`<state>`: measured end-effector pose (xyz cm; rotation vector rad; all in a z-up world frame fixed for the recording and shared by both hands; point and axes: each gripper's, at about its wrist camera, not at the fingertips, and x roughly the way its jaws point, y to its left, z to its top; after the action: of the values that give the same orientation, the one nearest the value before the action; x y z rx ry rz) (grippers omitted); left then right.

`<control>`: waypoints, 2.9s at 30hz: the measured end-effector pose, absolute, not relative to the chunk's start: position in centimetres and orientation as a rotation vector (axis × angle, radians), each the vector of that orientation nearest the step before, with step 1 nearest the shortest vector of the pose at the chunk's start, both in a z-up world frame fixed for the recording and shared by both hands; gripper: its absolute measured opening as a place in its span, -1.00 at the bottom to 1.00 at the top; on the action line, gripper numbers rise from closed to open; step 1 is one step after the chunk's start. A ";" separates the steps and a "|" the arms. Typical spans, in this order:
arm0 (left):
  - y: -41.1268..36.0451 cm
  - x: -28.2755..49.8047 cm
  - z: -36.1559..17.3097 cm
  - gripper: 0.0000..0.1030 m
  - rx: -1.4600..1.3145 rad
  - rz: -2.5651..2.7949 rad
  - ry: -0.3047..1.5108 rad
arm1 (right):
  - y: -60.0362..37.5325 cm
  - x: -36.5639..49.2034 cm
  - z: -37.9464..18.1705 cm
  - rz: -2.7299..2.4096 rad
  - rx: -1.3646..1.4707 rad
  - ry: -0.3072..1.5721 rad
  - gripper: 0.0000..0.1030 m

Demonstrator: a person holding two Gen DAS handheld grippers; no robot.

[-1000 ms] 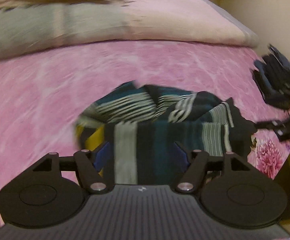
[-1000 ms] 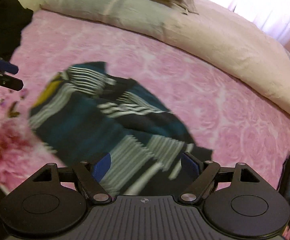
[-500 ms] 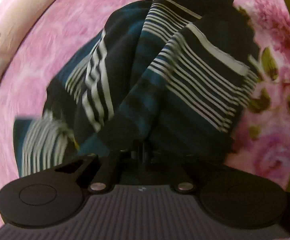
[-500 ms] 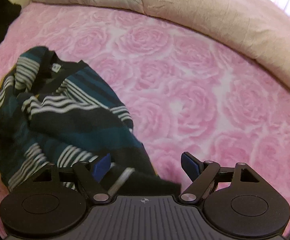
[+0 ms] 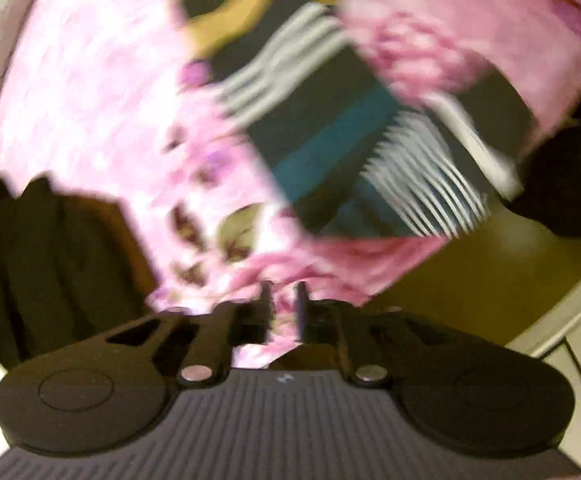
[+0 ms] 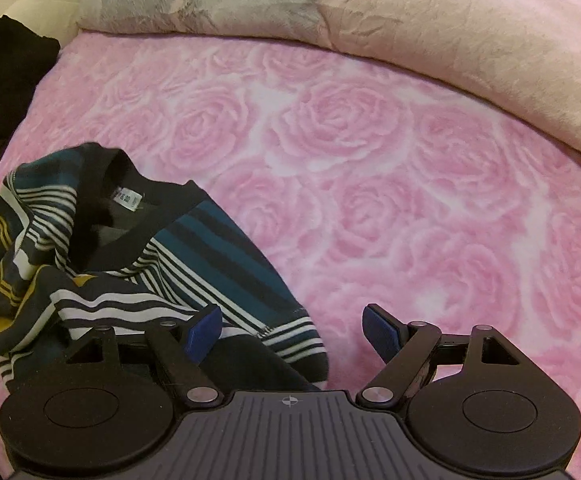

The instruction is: Fold clothes

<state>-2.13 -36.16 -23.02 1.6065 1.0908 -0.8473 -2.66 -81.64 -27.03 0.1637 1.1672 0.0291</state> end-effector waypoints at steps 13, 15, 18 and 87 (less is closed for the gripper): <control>-57.2 7.2 -27.6 0.27 0.994 -1.169 0.887 | -81.6 0.1 -31.6 0.078 0.117 1.205 0.55; -58.5 7.6 -30.1 -0.47 1.082 -1.130 0.948 | -81.9 0.5 -32.4 0.085 0.149 1.207 0.49; -58.3 7.3 -30.7 -0.93 1.136 -1.132 1.012 | -82.3 0.3 -31.5 0.089 0.217 1.200 -0.98; -47.0 -2.2 -13.9 -0.81 1.123 -1.288 0.382 | -63.5 -21.9 -31.7 -0.530 0.527 0.924 0.28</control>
<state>-2.22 -46.98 -13.86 1.1231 0.3820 -1.2883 -21.89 -63.49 -31.75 0.5269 0.9236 -0.5302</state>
